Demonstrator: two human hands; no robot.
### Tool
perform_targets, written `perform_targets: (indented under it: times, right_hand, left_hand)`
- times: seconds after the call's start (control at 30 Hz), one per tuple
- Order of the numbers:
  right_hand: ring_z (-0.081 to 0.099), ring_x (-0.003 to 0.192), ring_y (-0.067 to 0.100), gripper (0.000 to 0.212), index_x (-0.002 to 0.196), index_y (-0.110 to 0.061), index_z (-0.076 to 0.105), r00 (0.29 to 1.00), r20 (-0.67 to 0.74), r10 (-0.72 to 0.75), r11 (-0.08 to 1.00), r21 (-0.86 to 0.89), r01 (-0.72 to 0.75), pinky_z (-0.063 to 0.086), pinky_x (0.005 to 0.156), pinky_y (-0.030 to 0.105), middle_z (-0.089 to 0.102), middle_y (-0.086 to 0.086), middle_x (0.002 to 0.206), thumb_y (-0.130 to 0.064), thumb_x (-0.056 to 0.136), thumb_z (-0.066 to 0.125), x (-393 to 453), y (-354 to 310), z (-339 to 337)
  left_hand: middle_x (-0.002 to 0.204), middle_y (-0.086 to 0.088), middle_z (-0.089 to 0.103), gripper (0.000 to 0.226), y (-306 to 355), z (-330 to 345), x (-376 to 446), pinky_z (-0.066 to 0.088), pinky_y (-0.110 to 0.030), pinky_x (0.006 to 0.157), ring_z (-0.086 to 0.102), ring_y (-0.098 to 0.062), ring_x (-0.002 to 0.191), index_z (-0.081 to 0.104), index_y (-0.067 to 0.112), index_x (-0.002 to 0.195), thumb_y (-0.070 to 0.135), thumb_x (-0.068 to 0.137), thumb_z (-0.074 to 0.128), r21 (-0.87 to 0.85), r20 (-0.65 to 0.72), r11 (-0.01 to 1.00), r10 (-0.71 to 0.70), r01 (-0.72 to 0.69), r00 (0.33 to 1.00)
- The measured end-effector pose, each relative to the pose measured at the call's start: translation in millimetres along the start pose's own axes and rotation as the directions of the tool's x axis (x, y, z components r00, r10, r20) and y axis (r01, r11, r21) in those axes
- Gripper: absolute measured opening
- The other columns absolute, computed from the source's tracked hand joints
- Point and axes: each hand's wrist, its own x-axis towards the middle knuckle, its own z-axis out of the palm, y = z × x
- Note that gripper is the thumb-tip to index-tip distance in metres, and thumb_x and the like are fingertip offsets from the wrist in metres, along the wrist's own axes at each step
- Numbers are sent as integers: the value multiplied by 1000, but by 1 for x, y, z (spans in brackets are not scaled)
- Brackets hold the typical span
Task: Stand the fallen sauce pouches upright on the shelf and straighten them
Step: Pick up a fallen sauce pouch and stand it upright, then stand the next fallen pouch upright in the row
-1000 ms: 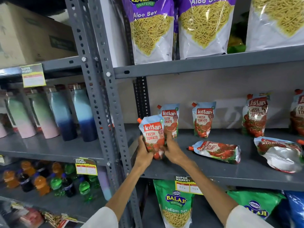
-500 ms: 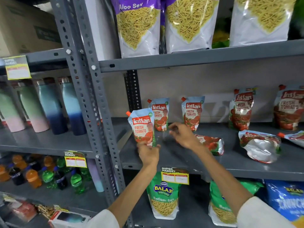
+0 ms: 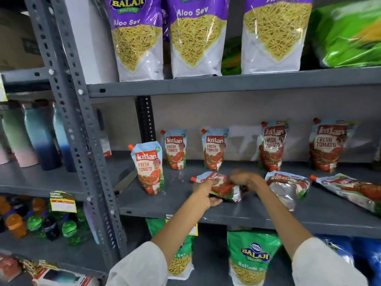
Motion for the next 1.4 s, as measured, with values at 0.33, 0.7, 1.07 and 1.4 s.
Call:
perform_targets:
  times: [0.33, 0.7, 1.07, 1.4]
  right_hand:
    - [55, 118, 16, 42, 132, -10, 35, 845, -352, -403, 709, 463, 531, 53, 95, 35, 57, 2, 126, 1, 95, 51, -19, -14, 27]
    - [50, 132, 27, 60, 146, -13, 25, 857, -325, -399, 761, 404, 508, 43, 108, 44, 52, 11, 143, -4, 95, 55, -7, -17, 66]
    - [68, 91, 38, 17, 99, -2, 66, 684, -718, -134, 905, 193, 379, 55, 82, 43, 72, 18, 95, -13, 93, 55, -56, 45, -50]
    - [54, 58, 20, 62, 134, -11, 47, 878, -294, 378, 922, 212, -325, 43, 48, 25, 60, 9, 86, -57, 94, 36, -67, 159, -99]
  left_hand:
    - [104, 4, 70, 66, 21, -24, -4, 58, -23, 70, 70, -3, 90, 56, 17, 122, -4, 66, 84, 463, -29, 581, 765, -669, 644]
    - [126, -13, 69, 72, 10, -67, 25, 58, -21, 86, 67, -24, 114, 38, 10, 150, -5, 87, 68, 465, 128, 557, 727, -689, 674]
    - [85, -14, 69, 21, -20, 11, -2, 51, -21, 70, 64, -15, 73, 57, 13, 103, 4, 87, 69, 477, 100, 370, 878, -797, 468]
    - [116, -10, 69, 56, -31, 134, 32, 60, -38, 62, 66, -19, 86, 56, 9, 124, 45, 84, 73, 658, 201, 732, 57, -178, 978]
